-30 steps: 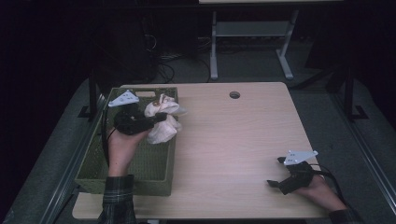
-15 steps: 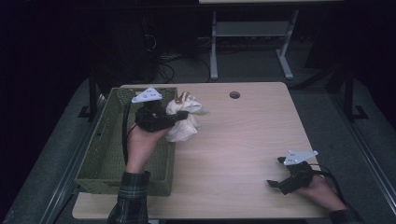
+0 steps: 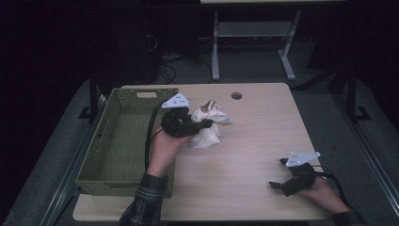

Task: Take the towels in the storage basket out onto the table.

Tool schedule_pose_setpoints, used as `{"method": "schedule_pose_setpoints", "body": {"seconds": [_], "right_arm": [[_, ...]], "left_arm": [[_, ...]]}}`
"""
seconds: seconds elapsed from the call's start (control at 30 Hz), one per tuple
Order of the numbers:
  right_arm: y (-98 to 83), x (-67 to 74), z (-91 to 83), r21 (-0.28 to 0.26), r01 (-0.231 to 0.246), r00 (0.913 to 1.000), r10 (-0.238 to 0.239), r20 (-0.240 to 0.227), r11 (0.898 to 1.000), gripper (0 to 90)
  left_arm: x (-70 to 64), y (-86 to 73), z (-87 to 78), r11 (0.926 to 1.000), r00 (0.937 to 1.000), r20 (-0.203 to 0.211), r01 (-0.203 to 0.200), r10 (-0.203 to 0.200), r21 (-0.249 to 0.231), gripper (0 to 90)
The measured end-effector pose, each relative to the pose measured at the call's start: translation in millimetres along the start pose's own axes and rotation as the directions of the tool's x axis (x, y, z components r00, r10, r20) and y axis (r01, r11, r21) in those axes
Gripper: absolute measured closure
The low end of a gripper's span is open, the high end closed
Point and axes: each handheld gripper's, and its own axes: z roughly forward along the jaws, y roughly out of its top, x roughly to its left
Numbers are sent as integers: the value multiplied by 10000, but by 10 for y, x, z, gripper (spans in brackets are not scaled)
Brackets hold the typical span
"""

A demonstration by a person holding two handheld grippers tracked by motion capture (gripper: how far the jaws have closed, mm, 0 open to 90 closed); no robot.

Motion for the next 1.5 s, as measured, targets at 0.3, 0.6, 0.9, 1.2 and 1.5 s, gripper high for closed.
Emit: {"method": "schedule_pose_setpoints", "body": {"seconds": [0.3, 0.6, 0.9, 1.2, 1.5], "right_arm": [[0, 1, -1, 1, -5, 10000, 5, 0, 10000, 0], [0, 0, 0, 0, -2, 10000, 2, -2, 10000, 0], [-1, 0, 0, -2, 1, 10000, -1, 0, 10000, 0], [-2, -1, -1, 4, 27, 10000, -27, 10, 10000, 0], [-8, 3, -7, 3, -9, 10000, 9, 20, 10000, 0]], "left_arm": [[-176, -39, 306, 9989, 9993, 194, -319, 312, 330, 711], [-330, -135, 568, 9972, 9986, 293, -465, 448, 581, 712], [-423, -367, 943, 9897, 9967, 647, -564, 482, 1312, 712], [-454, -612, 1197, 9812, 9930, 1004, -795, 625, 1761, 711], [-456, -841, 1457, 9616, 9890, 1200, -1140, 861, 2498, 699]]}}
